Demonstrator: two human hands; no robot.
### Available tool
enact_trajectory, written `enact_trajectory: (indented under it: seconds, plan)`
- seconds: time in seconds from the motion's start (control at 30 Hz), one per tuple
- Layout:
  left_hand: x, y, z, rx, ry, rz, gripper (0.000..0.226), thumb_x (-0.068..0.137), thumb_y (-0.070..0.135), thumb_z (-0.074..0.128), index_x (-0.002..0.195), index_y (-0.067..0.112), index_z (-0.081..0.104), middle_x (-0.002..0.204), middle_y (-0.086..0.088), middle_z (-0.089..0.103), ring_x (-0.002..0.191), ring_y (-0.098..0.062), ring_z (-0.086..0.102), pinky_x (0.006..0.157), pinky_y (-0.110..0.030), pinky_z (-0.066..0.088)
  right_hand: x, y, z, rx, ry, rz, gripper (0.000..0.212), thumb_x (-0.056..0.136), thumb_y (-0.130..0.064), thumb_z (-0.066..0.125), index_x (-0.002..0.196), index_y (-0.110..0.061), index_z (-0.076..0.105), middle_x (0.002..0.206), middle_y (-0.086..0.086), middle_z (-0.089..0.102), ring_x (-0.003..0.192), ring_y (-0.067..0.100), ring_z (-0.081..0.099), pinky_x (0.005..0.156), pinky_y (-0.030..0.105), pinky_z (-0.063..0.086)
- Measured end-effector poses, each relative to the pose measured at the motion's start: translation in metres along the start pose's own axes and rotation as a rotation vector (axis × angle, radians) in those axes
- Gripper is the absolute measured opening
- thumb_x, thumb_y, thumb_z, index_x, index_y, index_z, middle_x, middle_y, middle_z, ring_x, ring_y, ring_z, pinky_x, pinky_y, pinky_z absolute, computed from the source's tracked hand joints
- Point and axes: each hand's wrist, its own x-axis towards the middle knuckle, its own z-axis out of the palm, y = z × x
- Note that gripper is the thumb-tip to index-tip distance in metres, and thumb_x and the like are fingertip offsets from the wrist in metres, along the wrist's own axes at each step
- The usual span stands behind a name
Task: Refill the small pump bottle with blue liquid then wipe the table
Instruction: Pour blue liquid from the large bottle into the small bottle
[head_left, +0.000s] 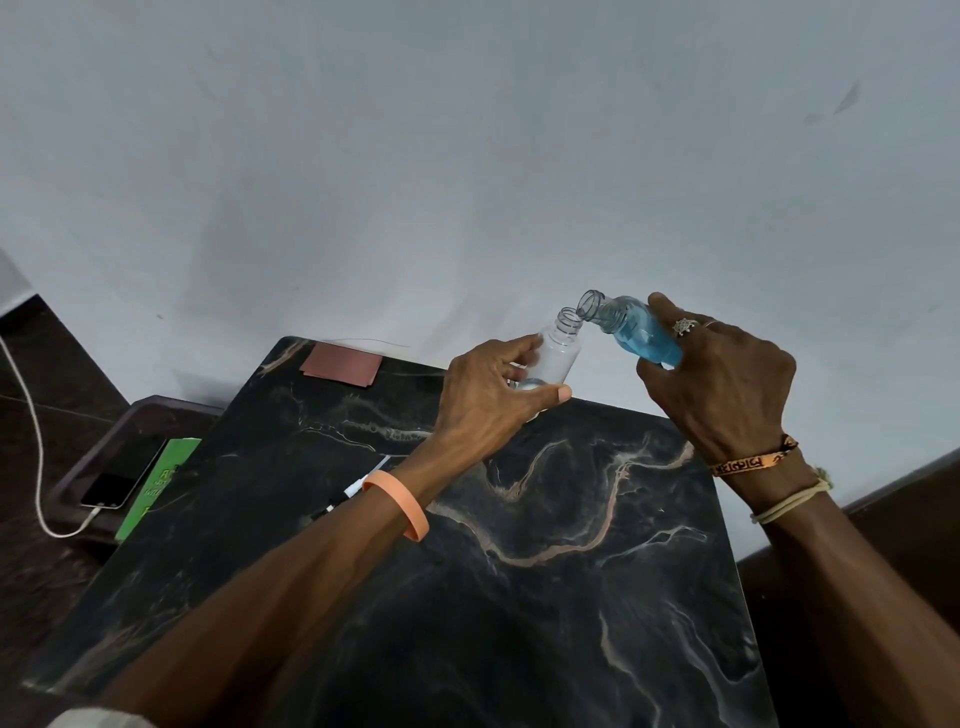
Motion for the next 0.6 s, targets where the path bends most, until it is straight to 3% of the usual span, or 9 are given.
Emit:
enact_trajectory:
  seconds: [0.6]
  plan:
    - [0.0028,-0.0058,0.003,-0.017,0.003,0.015,0.075,0.068,0.044,0.088,0.134,0.022,0.061,0.12,0.003,0.071,0.097,-0.01,0.07,0.083,-0.034,0.061,0.0022,0.0033,0.001,-0.028,0.006,-0.037,0.054,0.07,-0.021,0.082,0.121,-0.013,0.07,0.098,0.015,0.075,0.072,0.039,0.07,0.056,0.032,0.048]
